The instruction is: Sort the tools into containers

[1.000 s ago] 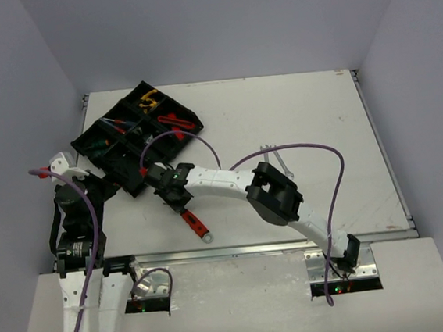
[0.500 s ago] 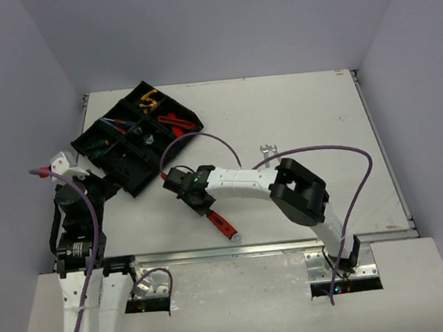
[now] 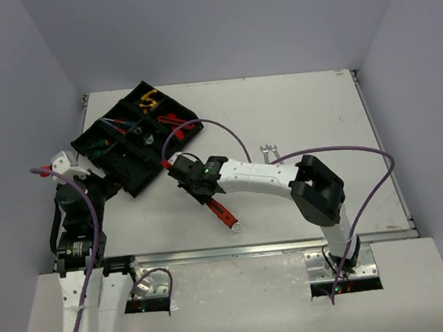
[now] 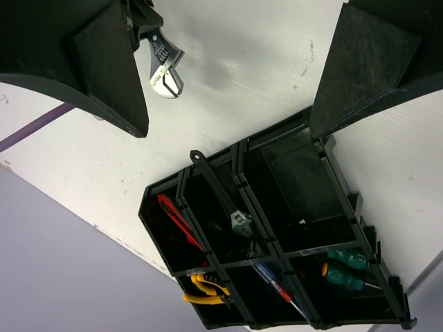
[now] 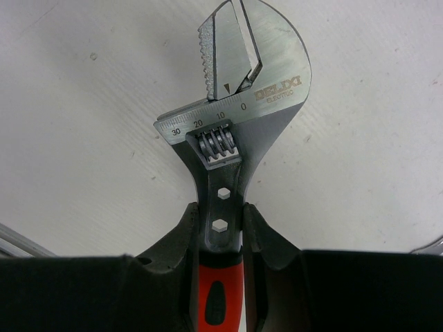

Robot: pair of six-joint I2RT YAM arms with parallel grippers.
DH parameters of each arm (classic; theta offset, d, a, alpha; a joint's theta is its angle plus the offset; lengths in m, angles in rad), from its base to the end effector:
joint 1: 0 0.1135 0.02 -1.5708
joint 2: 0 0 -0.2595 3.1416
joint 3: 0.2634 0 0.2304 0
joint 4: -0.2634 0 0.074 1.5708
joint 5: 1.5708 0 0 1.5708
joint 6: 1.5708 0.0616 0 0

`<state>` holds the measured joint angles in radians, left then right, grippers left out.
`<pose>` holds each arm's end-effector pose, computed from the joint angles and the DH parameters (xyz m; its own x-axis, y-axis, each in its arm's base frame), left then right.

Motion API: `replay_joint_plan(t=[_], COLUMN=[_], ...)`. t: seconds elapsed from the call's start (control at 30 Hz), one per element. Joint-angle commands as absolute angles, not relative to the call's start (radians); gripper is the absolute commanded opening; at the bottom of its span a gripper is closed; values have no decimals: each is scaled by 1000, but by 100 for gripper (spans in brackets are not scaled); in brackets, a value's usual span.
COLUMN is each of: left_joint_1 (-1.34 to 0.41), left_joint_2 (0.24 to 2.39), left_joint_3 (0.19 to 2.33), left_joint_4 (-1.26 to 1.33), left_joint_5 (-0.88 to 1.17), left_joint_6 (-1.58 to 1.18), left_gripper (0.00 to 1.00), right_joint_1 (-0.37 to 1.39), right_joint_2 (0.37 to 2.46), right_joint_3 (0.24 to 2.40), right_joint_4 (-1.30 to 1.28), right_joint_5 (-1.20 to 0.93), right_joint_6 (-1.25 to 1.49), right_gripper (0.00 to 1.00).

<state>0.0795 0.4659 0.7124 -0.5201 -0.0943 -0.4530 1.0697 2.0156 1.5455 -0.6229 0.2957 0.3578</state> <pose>0.1187 0.0153 0.3060 -0.1680 -0.4505 -0.8768 -0.2702 0.8765 -0.3985 0.2167 0.3582 0.1824 -0.6709 -0.5274 -0.5213 -0.5762 0.8133 -0.0814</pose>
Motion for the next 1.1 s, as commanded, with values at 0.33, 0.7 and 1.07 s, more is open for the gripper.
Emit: replay_joint_plan(t=[0.33,0.7,1.07], left_joint_1=[69,69,69], left_joint_2=[446,454,459], left_joint_3=[723,724,726], left_joint_4=[-485,-485,-487], left_joint_5=[-100,-105,-107], left_joint_6=[-449,-453,-453], left_gripper=[100,100,100], right_joint_1=[992,938,923], right_joint_2=[1996,2180,2252], right_joint_3=[1755,2056,2171], right_joint_4=[-486,-443,-336], right_joint_5=[290,254,202], right_joint_6=[193,102,58], right_gripper=[0,0,0])
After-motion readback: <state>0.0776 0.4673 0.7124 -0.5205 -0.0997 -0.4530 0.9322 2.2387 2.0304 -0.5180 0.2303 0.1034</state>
